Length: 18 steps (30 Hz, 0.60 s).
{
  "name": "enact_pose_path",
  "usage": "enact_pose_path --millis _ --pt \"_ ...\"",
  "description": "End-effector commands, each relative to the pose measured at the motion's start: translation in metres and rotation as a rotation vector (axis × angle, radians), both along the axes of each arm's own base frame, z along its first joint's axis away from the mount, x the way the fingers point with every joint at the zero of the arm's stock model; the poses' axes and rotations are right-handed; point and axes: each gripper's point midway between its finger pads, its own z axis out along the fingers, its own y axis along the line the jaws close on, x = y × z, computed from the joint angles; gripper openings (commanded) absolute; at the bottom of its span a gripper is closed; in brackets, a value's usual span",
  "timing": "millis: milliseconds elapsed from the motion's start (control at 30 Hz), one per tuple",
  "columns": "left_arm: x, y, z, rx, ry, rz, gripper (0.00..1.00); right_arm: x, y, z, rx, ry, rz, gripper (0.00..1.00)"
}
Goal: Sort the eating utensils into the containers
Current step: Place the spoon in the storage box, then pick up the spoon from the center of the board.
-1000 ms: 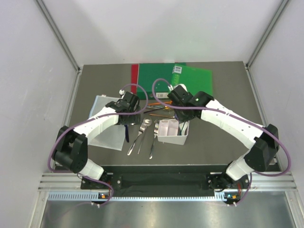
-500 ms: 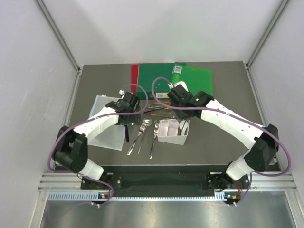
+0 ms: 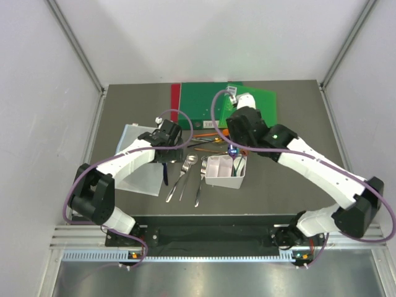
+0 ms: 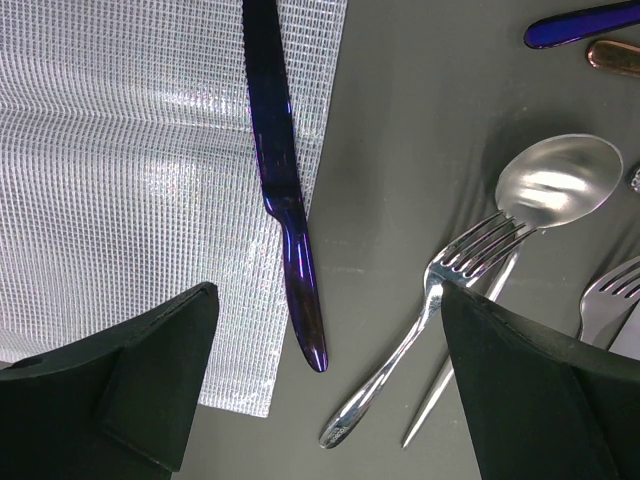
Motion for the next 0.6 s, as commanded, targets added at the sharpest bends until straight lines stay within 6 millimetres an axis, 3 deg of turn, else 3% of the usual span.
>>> enact_pose_path --millis 0,100,167,200,367,467,567 --pt "0.019 -0.009 0.018 -0.034 -0.081 0.017 0.98 0.028 -0.01 0.075 0.231 -0.264 -0.049 0.62" --pt "0.039 -0.022 0.03 -0.055 -0.119 -0.004 0.98 0.054 -0.027 0.102 0.328 -0.348 -0.082 0.61" --pt "0.052 -0.028 0.028 -0.046 -0.118 -0.011 0.98 0.068 -0.04 0.109 0.359 -0.375 -0.103 0.61" --pt "0.063 -0.033 0.037 -0.05 -0.138 -0.017 0.98 0.073 -0.043 0.114 0.366 -0.394 -0.111 0.61" --pt "0.08 -0.041 0.013 0.009 -0.061 -0.056 0.97 0.085 -0.075 0.11 0.336 -0.414 -0.199 0.61" --pt "0.079 -0.049 -0.001 -0.008 -0.03 -0.099 0.96 0.087 -0.094 0.105 0.357 -0.412 -0.252 0.61" --pt "0.075 -0.054 -0.016 -0.022 0.002 -0.128 0.95 0.084 -0.104 0.089 0.375 -0.376 -0.277 0.61"
